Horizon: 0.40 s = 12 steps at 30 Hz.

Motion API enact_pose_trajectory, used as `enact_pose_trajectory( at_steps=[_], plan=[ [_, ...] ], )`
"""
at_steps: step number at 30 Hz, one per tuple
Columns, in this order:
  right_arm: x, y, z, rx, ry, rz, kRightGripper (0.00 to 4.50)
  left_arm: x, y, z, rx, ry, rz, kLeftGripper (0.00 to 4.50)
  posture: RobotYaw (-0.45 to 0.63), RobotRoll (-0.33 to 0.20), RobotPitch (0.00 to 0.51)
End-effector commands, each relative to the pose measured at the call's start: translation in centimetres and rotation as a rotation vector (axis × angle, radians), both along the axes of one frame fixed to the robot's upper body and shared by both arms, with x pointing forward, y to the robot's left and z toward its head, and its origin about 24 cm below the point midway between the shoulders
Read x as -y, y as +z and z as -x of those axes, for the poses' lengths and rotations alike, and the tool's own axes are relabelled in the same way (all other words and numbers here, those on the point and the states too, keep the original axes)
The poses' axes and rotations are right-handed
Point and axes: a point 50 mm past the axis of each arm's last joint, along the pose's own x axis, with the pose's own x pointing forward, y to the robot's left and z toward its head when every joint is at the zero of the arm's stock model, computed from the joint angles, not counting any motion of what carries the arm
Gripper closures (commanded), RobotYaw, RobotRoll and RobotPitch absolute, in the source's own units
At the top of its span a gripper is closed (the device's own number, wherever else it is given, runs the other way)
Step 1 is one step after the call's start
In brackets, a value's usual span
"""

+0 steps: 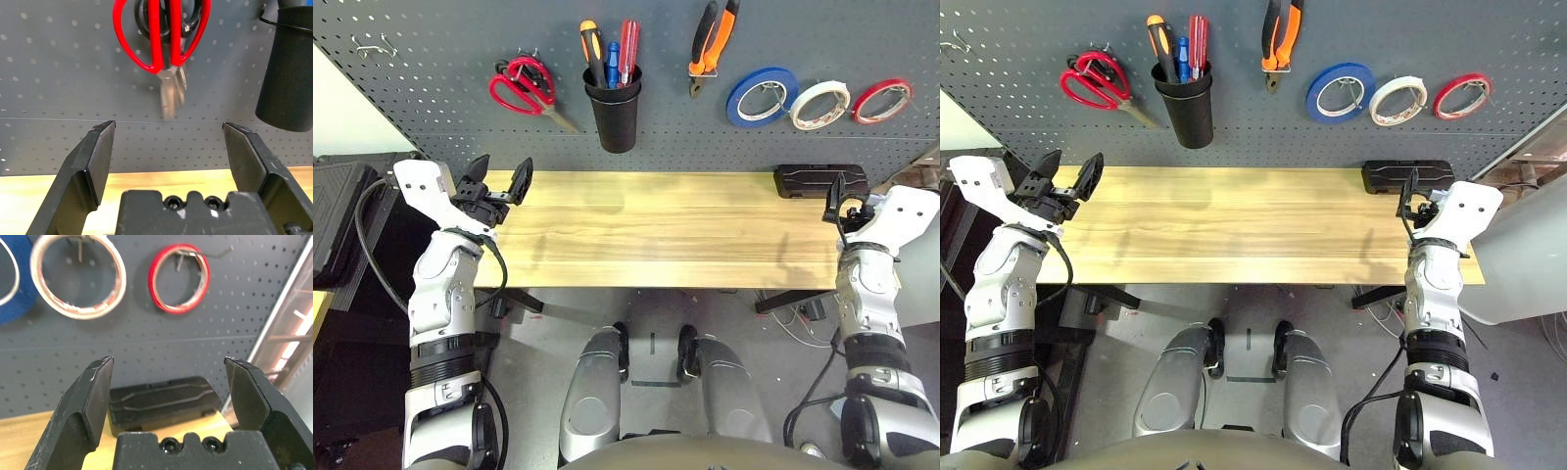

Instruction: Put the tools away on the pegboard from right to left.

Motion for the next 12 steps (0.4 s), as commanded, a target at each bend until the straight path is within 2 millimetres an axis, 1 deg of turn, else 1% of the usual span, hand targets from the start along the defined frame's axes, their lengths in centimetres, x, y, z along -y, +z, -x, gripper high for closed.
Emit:
enact_pose_trajectory(
  at_steps=[1, 7, 12],
  plan=[
    [0.22, -0.20, -0.18, -0.006, 0.003, -0.001, 0.00, -0.38, -0.65, 0.13, -0.020, 0.025, 0.002, 0.03, 0.14, 0.000, 0.227],
    [-0.16, 0.43, -0.94, 0.006, 0.022, 0.003, 0.00, -0.68, -0.72, -0.14, -0.019, 0.042, 0.008, 0.03, 0.14, 0.000, 0.245],
    [-0.18, 0.36, -1.09, -0.010, 0.044, 0.016, 0.00, -0.77, -0.52, -0.12, -0.006, 0.062, 0.012, 0.03, 0.16, 0.000, 0.247]
  ],
)
